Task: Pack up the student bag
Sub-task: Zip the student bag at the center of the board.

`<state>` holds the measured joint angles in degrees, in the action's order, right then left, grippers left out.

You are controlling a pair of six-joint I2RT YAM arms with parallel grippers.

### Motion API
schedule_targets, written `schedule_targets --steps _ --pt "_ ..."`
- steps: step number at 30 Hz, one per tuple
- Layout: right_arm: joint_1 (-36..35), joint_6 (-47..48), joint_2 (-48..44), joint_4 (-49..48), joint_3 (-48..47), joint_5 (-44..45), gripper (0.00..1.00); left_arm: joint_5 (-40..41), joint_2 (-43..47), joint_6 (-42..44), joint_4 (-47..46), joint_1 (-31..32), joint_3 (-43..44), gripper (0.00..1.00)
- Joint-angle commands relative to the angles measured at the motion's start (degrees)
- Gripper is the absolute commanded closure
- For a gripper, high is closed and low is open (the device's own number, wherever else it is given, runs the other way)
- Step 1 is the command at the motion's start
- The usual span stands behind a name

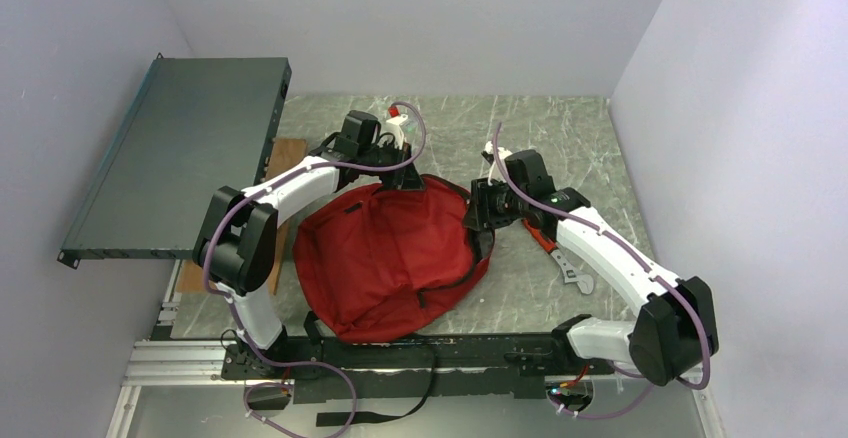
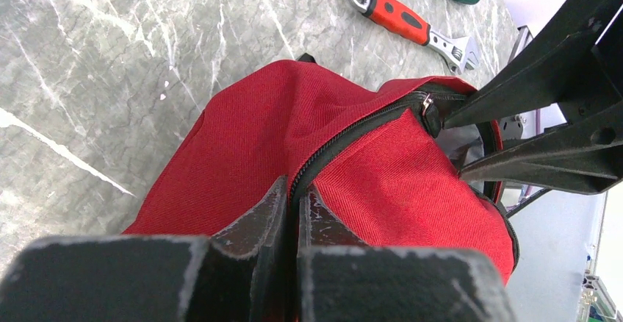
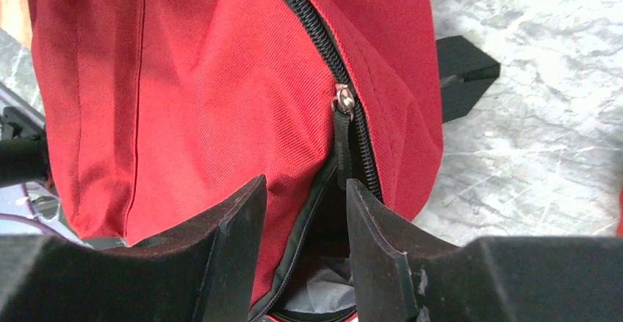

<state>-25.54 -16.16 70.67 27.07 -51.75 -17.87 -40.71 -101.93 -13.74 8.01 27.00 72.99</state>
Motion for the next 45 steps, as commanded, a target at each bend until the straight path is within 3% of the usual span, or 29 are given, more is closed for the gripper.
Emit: schedule_targets --steps 1,11,18,25,27,30,33,36,40,45 --pt "-0.04 1.97 1.40 -1.25 -3.60 3.15 0.54 -3.54 2.29 0.52 -1.10 0.59 2.33 0.93" --pt "-0.03 0.98 3.61 -6.30 -3.91 7.98 0.65 -4.34 1.82 0.37 -1.26 1.02 2.70 0.94" --pt "-0.01 0.66 4.39 -8.22 -3.38 11.53 0.65 -4.55 1.91 0.83 -0.95 1.02 2.60 0.94" --pt "-0.03 1.95 5.26 -9.16 -2.68 9.26 0.74 -4.61 1.91 0.73 -0.89 1.03 3.12 0.94" --pt "-0.20 2.61 5.21 -8.74 -2.66 9.44 0.81 -4.40 1.91 0.94 -0.62 1.01 3.37 0.92" --pt "-0.41 3.46 4.21 -5.34 -4.20 9.42 0.99 -2.41 2.47 3.58 2.16 2.18 4.69 0.77" --pt "-0.61 3.59 1.94 -2.35 -5.96 7.15 1.00 2.12 4.11 7.13 3.72 5.33 5.35 0.47" --pt "-0.64 3.49 1.67 0.60 -7.63 5.32 1.00 7.03 4.63 10.44 3.32 9.07 6.33 0.26" --pt "-0.53 3.20 1.69 0.90 -7.37 3.78 1.00 11.62 2.95 16.46 1.02 14.01 8.21 0.18" --pt "-0.48 1.94 2.62 2.81 -8.46 2.98 1.00 12.90 -2.64 17.90 4.97 14.49 13.71 0.25"
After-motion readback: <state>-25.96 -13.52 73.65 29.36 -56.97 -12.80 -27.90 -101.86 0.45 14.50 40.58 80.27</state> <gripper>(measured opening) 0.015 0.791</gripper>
